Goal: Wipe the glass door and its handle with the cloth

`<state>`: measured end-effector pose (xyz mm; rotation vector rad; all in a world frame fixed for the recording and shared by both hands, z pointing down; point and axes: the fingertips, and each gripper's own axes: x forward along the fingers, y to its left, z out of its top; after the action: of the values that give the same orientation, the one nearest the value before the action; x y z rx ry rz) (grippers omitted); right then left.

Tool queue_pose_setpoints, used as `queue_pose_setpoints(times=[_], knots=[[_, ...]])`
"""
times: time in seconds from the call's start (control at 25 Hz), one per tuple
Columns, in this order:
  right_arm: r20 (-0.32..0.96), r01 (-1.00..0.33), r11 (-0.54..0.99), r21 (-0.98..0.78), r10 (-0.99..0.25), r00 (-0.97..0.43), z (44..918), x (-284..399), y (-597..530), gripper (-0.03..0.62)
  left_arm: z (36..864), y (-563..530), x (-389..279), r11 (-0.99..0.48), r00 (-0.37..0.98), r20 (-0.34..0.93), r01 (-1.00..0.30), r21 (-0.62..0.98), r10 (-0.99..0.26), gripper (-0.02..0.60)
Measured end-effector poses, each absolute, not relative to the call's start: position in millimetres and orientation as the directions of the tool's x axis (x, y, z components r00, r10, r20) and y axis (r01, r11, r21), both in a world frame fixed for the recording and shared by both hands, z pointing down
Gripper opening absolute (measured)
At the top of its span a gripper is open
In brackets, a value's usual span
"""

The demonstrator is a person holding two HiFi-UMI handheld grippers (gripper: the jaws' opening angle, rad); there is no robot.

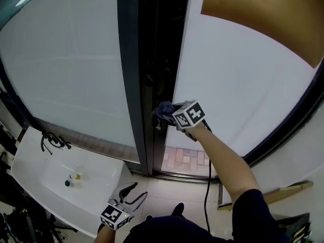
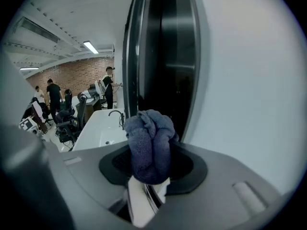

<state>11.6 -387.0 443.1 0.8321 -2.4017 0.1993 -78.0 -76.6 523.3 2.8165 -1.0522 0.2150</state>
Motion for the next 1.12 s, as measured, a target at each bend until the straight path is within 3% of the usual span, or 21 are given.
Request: queue_pose_setpoints(times=[0.36, 0.84, 1.12], knots=[[0.627, -0.605, 0.787, -0.122, -0.411, -0.661, 469.2, 14.5, -387.2, 0.15, 528.2, -70.8, -81.8, -0.732, 0.733, 0.182, -0.676, 0.086, -0.656, 0.201], [0.662, -0.655, 0.736, -0.171, -0.406, -0.629, 478.8, 76.3, -380.9, 0.15, 525.7, -76.1, -67.9, -0.761, 0.76, 0.174, -0.644, 0.074, -0.626, 0.2], [0.661, -0.691, 0.723, 0.01, -0.523, -0.538, 466.5, 108.6, -376.6, 0.15, 522.4, -78.3, -72.1, -0.762, 0.761, 0.17, -0.643, 0.074, -0.626, 0.199]])
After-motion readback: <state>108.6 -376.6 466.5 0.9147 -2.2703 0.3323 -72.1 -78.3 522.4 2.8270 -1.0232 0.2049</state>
